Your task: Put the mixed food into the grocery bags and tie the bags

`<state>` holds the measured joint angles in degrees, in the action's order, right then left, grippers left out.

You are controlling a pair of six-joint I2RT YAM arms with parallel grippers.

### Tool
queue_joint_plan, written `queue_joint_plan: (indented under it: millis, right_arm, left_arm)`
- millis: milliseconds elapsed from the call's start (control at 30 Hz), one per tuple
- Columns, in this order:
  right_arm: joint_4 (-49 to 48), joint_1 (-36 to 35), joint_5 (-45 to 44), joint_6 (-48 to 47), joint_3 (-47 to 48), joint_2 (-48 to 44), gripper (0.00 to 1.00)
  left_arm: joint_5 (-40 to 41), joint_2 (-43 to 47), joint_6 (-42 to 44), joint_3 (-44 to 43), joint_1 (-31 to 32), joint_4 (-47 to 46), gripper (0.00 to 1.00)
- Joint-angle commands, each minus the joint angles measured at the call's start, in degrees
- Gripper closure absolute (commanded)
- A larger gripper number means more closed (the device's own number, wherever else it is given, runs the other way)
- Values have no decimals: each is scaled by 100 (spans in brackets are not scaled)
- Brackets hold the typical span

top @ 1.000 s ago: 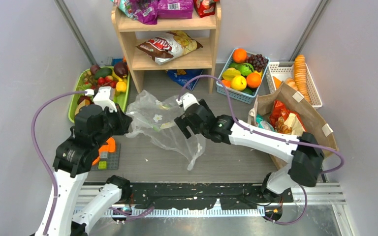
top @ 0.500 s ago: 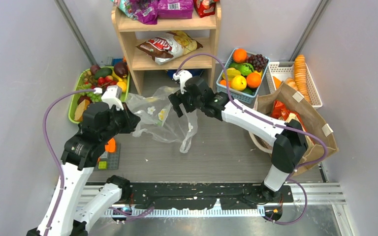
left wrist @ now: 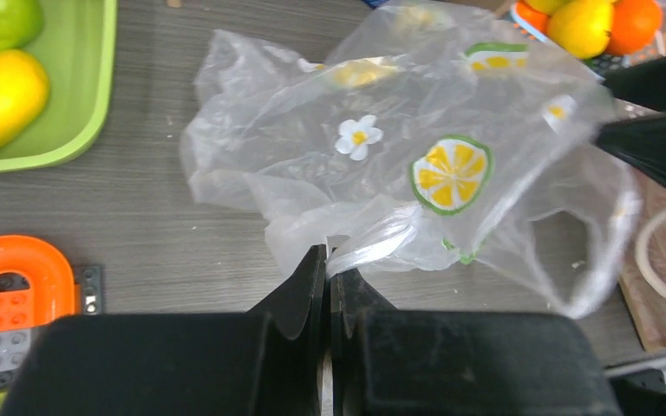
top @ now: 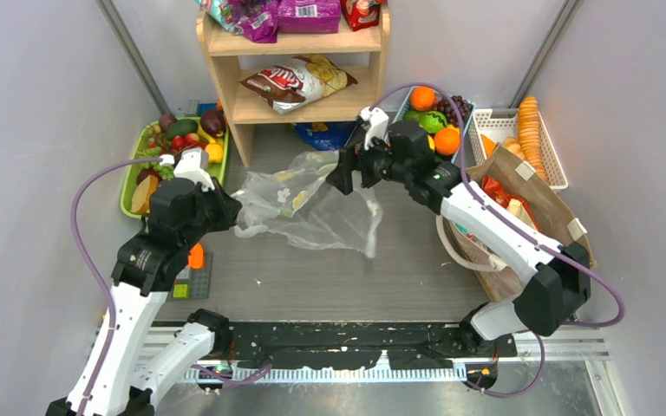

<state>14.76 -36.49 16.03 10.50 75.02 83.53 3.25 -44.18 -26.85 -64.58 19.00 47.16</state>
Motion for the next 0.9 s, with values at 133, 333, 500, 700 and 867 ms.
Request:
queue_joint_plan:
  millis: [133,333,500,700,867]
  right_arm:
    - [-241,587,307,372,-352,-572,4]
    - [439,1251,-1102,601,321,-284,5]
    - [1096,1590,-1915,126,1339,301,4]
    - [2065,1888,-2819,-470,2565,1553,4]
    - [2339,2031,-3525,-608,3294,2362,4]
  left_arm:
    - [422,-6,-159,77,7,-185,100]
    - [-466,110,-538,411,7,-560,100]
    - [-1056,113,-803,692,62,-961,100]
    - [-1232,133,-666,754,86,-1209,100]
    - [-1249,240,-557,757,86,-1292,100]
